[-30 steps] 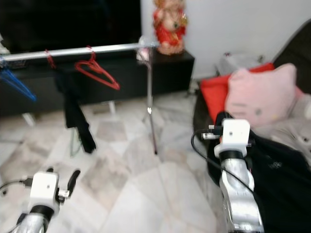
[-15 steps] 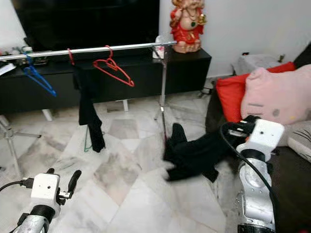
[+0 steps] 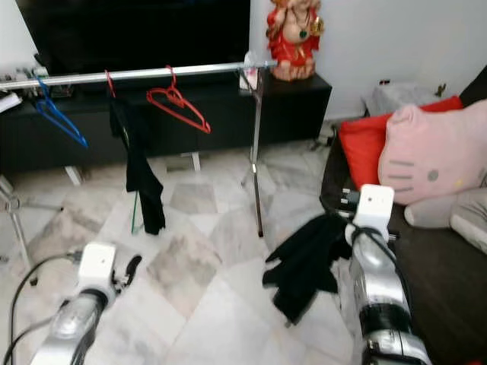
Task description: Hang hanger
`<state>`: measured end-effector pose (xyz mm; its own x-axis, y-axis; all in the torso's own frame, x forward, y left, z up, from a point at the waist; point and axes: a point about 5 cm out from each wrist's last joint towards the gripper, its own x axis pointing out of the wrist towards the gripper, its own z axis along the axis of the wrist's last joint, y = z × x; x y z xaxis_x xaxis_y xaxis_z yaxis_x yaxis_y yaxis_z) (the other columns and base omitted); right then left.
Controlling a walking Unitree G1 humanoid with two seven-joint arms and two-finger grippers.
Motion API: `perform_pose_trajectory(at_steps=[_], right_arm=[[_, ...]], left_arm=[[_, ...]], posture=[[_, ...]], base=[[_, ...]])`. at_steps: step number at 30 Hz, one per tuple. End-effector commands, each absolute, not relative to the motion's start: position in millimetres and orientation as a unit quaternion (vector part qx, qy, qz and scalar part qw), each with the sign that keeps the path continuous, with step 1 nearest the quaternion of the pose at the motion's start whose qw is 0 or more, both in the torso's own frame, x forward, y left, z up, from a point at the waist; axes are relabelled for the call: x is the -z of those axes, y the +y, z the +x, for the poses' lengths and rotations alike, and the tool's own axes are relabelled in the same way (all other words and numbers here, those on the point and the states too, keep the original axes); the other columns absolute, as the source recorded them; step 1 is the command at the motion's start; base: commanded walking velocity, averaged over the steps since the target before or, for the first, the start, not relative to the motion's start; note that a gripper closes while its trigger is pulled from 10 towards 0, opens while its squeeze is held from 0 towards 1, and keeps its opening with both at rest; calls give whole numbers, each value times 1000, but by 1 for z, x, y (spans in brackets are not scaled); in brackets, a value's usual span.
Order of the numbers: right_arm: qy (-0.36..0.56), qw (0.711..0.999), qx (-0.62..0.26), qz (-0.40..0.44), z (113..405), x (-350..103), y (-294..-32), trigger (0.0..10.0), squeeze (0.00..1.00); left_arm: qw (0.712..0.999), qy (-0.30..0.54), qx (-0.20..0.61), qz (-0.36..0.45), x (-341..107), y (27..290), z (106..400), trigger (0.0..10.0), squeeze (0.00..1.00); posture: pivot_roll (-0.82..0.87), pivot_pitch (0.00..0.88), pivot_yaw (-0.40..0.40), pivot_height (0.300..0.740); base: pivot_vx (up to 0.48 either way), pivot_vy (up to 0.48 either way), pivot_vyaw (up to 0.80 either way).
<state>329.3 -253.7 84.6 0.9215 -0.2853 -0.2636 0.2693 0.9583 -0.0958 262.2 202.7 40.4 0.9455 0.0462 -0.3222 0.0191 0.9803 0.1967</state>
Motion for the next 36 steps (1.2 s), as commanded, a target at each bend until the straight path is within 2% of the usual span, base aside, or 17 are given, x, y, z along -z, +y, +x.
perform_pose_trajectory(at_steps=[1,4,6,7,8,13,15,19,23,25,29,31,36], right_arm=[[152,978,138,-25,331,-79,-256,10000,0],[222,968,109,-30,326,-53,-248,10000,0],[253,962,103,-27,321,-42,-245,10000,0],[301,948,106,-13,309,-22,-240,10000,0],[301,948,106,-13,309,-22,-240,10000,0],[405,910,88,6,274,20,-224,10000,0],[442,894,72,-5,256,37,-214,10000,0],[472,880,51,-11,233,56,-202,10000,0],[496,867,9,-52,215,69,-193,10000,0],[490,871,25,-20,206,74,-190,10000,0],[481,877,14,-8,194,81,-182,10000,0],[487,872,34,15,183,86,-183,10000,0],[515,856,53,2,152,98,-195,10000,0]], left_arm=[[976,196,-11,96,-29,207,265,10000,0],[964,250,-5,94,-14,206,283,10000,0],[957,273,-1,95,-8,204,285,10000,0],[947,302,5,107,1,201,284,10000,0],[947,302,5,107,1,201,284,10000,0],[912,408,-5,53,28,194,268,10000,0],[893,446,7,69,42,190,254,10000,0],[874,478,25,81,59,183,231,10000,0],[858,503,38,102,72,183,210,10000,0],[861,504,8,70,74,190,206,10000,0],[855,510,22,92,79,199,193,10000,0],[849,519,17,95,84,208,179,10000,0],[847,523,-19,95,86,232,163,10000,0]], posture=[[-106,0,-28,740],[-102,0,-32,740],[-102,0,-32,740],[-102,0,-35,740],[-102,0,-35,740],[-75,0,-42,740],[-64,0,-49,740],[-81,0,-43,740],[-98,0,-39,740],[-90,0,-36,740],[-99,0,-7,740],[-109,0,4,740],[-146,0,20,740]], base=[[0,0,0],[0,0,0],[0,0,0],[0,0,0],[0,0,0],[0,0,0],[0,0,0],[0,0,0],[0,0,0],[0,0,0],[0,0,0],[0,0,0],[0,0,0]])
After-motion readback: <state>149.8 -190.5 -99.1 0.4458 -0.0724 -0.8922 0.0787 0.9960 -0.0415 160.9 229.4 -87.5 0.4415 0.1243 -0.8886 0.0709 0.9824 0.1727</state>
